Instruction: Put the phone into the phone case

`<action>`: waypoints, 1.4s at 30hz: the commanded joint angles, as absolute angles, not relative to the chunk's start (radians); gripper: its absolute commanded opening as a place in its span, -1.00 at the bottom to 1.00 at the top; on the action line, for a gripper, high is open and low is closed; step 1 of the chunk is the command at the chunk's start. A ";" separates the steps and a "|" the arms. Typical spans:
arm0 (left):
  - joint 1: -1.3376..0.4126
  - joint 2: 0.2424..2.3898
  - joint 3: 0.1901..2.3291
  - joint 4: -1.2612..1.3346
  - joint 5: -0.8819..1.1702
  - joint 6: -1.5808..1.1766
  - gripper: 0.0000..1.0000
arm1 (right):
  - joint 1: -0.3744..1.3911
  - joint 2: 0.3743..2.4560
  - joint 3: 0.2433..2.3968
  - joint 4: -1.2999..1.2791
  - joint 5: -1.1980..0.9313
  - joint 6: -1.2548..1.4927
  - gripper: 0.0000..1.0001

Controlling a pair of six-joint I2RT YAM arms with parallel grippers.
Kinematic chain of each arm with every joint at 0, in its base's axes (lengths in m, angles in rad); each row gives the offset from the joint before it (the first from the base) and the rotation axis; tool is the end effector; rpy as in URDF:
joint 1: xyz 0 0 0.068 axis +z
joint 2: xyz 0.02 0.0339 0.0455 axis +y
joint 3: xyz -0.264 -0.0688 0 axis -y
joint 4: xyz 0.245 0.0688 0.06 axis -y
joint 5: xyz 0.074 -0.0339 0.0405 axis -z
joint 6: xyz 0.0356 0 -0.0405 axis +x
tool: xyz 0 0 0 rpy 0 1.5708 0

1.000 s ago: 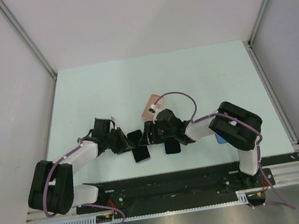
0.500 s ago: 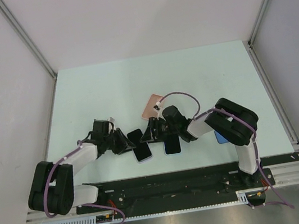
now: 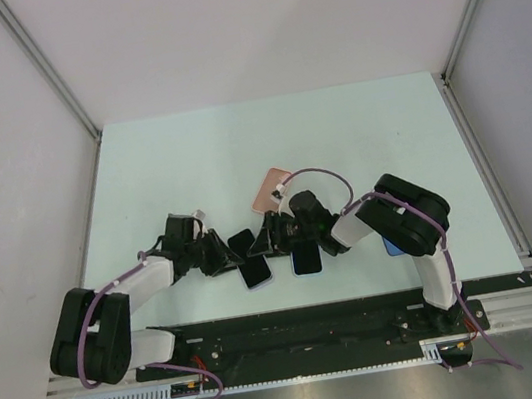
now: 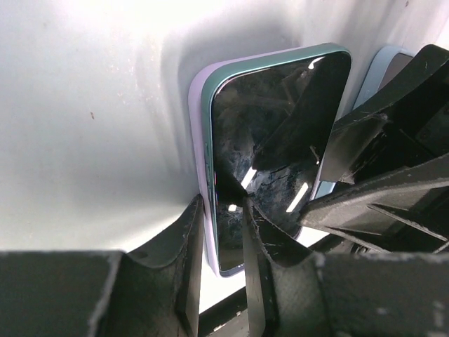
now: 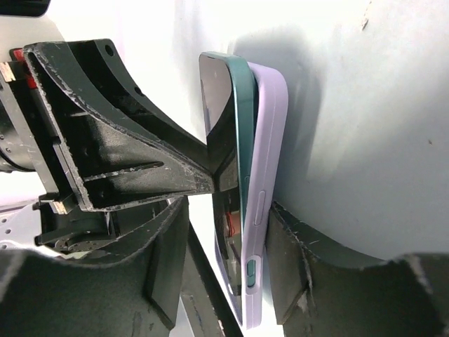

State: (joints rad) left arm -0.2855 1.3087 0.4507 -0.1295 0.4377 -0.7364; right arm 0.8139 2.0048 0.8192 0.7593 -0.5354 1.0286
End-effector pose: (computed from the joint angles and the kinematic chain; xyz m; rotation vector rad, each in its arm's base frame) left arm 0.2027 -0.0752 0.1337 -0.4273 2.6684 -0.9189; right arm 0.2436 0.2843 0.1053 -0.1606 2.3748 1.5912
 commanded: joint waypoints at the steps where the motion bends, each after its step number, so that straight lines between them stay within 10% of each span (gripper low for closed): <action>1: -0.325 1.299 0.428 -0.146 0.531 -0.749 -0.42 | 0.836 1.983 0.847 0.871 -0.623 1.026 -0.05; 17: -0.270 1.049 0.596 -0.397 0.465 -0.657 0.12 | 0.761 1.910 0.844 0.879 -0.762 0.953 -1.00; 28: -0.167 0.819 0.623 -0.355 0.672 -0.704 0.53 | 0.680 1.706 0.769 0.986 -0.914 0.936 -1.00; 42: -0.153 0.730 0.491 0.217 0.873 -1.057 0.56 | 0.675 1.644 0.698 1.403 -0.968 1.218 -0.99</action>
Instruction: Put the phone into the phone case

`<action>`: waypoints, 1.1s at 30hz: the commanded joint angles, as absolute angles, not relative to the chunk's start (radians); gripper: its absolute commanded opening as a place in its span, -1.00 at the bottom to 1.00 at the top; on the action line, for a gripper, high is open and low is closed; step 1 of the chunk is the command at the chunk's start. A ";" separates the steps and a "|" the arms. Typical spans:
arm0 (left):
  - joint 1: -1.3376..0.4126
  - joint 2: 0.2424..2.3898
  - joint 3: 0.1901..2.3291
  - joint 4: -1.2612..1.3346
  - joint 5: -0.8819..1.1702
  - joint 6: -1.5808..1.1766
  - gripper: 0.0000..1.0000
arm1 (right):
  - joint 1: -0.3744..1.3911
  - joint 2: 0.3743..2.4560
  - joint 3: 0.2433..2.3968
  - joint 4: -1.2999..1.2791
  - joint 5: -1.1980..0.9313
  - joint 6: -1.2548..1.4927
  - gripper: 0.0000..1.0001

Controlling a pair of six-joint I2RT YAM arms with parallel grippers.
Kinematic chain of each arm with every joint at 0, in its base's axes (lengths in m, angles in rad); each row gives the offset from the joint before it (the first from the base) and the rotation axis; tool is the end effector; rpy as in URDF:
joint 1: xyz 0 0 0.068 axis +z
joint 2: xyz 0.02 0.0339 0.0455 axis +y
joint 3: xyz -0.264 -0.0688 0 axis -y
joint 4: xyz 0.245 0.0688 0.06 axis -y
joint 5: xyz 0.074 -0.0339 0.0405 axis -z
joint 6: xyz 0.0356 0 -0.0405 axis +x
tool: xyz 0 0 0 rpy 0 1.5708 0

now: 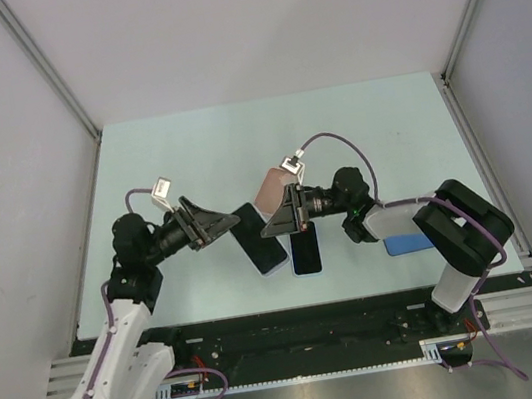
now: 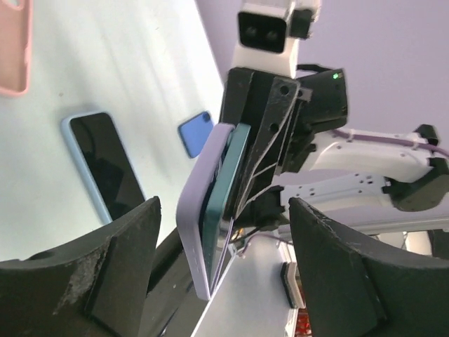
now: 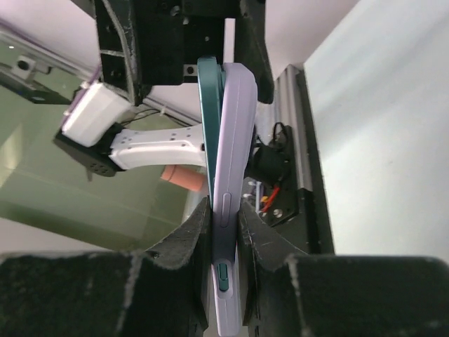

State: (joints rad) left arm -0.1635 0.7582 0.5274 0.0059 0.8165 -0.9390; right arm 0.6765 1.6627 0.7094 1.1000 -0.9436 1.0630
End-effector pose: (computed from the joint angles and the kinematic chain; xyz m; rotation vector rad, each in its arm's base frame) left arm 0.1699 -0.0543 0.2755 -0.1109 1.9877 -1.4792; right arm 0.2384 0.2284 0.2252 -0.6287 1.7737 1.9674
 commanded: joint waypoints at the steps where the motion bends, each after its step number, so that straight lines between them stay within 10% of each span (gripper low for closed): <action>1: -0.152 0.727 0.473 0.277 0.879 -1.086 0.54 | 0.673 1.658 0.698 1.505 -0.966 1.294 -0.99; 8: -0.152 0.690 0.459 0.279 0.882 -1.074 0.36 | 0.684 1.697 0.684 1.578 -0.928 1.319 -0.98; 18: -0.152 0.690 0.410 0.367 0.880 -1.143 -0.45 | 0.693 1.715 0.686 1.580 -0.934 1.318 -0.83; 23: -0.153 0.683 0.419 0.345 0.888 -1.128 -0.99 | 0.690 1.735 0.696 1.582 -0.917 1.331 -0.40; 28: -0.153 0.686 0.422 0.282 0.885 -1.080 -0.92 | 0.690 1.752 0.732 1.582 -0.913 1.345 -0.44; 33: -0.153 0.675 0.452 0.217 0.882 -1.068 0.06 | 0.684 1.743 0.736 1.588 -0.916 1.338 -0.91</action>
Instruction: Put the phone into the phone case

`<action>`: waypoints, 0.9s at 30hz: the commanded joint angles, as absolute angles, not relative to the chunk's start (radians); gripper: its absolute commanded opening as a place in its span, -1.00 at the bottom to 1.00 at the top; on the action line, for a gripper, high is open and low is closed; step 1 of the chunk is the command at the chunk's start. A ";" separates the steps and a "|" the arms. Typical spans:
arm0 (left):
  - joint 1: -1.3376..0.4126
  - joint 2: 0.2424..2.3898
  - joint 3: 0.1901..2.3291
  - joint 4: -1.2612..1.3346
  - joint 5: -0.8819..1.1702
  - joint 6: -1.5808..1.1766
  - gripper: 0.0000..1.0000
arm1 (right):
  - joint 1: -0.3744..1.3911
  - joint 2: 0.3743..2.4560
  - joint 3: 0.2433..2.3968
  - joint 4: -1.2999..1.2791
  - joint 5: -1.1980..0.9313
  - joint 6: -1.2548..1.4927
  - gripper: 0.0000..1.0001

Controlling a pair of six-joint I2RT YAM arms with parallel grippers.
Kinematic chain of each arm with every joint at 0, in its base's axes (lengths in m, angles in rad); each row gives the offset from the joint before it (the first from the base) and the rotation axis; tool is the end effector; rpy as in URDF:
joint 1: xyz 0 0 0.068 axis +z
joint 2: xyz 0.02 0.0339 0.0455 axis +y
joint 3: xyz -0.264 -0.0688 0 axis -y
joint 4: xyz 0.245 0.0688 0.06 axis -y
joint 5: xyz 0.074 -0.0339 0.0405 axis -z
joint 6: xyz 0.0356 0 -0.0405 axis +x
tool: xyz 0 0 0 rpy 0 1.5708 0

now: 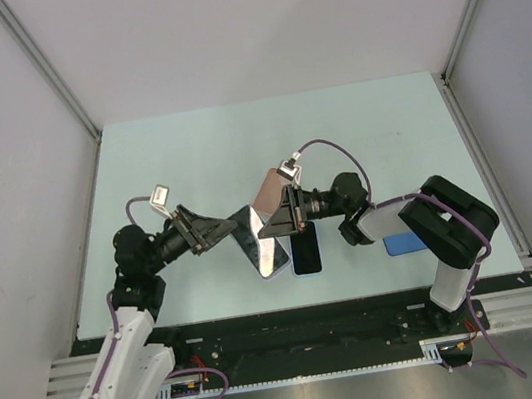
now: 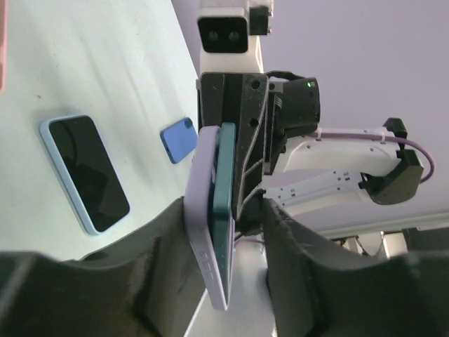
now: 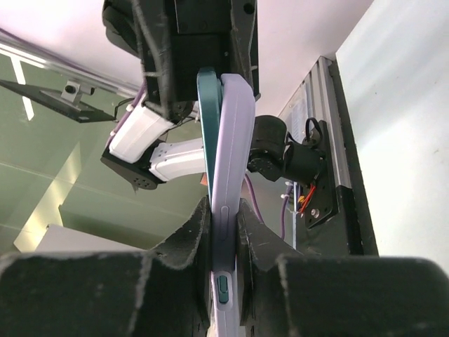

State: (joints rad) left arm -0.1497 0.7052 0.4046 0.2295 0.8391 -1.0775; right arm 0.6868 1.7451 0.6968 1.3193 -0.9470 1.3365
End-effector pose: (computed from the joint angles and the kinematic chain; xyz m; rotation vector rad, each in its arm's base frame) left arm 0.1625 -0.0513 0.2624 -0.1323 1.8815 -1.5693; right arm 0.2379 0.2325 0.2165 -0.4969 1.8073 2.1559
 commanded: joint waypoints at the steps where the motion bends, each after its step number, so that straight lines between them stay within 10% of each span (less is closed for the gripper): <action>1: -0.153 0.670 0.456 0.209 0.868 -1.072 0.14 | 0.684 1.738 0.736 1.588 -0.916 1.336 -0.92; 27: -0.153 0.578 0.354 0.298 0.782 -1.514 0.33 | 0.727 1.735 0.732 1.592 -0.974 1.269 -0.82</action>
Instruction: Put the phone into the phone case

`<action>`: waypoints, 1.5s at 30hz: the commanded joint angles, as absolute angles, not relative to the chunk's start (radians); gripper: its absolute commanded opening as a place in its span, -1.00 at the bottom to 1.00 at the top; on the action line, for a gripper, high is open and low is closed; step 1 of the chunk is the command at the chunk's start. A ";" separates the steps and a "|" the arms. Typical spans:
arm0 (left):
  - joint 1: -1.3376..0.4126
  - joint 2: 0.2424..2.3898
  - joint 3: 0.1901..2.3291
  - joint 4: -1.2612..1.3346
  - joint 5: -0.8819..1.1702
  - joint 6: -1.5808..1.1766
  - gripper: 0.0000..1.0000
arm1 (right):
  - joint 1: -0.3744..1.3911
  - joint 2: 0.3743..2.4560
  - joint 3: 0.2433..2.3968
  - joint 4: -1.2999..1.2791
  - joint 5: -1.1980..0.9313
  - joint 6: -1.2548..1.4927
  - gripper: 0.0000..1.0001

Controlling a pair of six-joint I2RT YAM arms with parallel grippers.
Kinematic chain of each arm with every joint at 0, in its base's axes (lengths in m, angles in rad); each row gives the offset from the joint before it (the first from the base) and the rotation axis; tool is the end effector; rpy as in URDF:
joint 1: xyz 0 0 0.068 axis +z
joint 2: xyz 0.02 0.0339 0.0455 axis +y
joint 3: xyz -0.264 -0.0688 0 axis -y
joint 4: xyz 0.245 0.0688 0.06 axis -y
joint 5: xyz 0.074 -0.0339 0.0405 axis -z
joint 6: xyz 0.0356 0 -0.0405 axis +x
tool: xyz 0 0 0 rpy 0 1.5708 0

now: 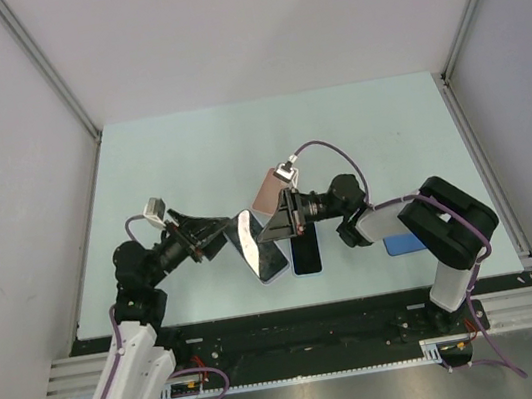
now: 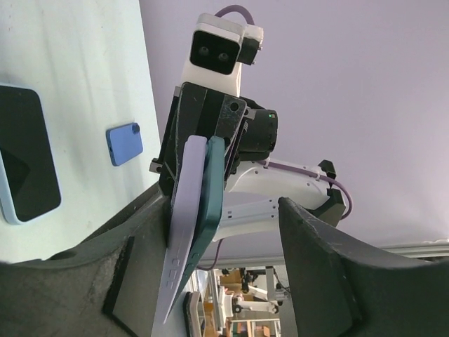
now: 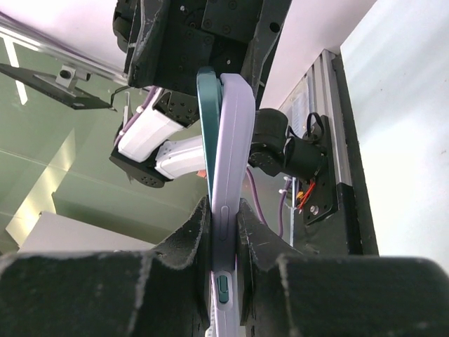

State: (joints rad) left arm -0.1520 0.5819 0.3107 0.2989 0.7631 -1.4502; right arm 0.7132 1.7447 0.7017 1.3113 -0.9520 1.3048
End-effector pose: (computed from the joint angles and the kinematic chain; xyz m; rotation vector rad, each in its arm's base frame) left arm 0.1458 -0.0472 0.2535 -0.4795 1.8180 -1.7685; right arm 0.2322 0.2393 0.2172 -0.5530 1.7944 2.1541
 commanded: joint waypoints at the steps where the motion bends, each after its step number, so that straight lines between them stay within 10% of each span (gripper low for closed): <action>1: -0.153 0.575 0.356 0.284 0.781 -1.513 0.33 | 0.732 1.738 0.733 1.592 -0.977 1.266 -0.81; 7: -0.153 0.577 0.360 0.225 0.775 -1.482 0.04 | 0.742 1.743 0.732 1.592 -0.974 1.258 -0.76; 15: -0.155 0.621 0.406 0.166 0.782 -1.353 -1.00 | 0.744 1.755 0.735 1.591 -0.956 1.272 -0.25; 24: -0.166 0.707 0.491 0.077 0.822 -1.116 -0.98 | 0.733 1.773 0.753 1.592 -0.933 1.308 -0.13; 34: -0.166 0.663 0.548 0.026 0.862 -1.028 0.20 | 0.726 1.723 0.755 1.594 -0.919 1.315 -0.78; 41: -0.164 0.623 0.463 0.119 0.839 -1.144 0.13 | 0.736 1.718 0.753 1.595 -0.923 1.308 -0.76; 45: -0.164 0.629 0.462 0.127 0.838 -1.128 -0.27 | 0.747 1.718 0.753 1.594 -0.917 1.305 -0.64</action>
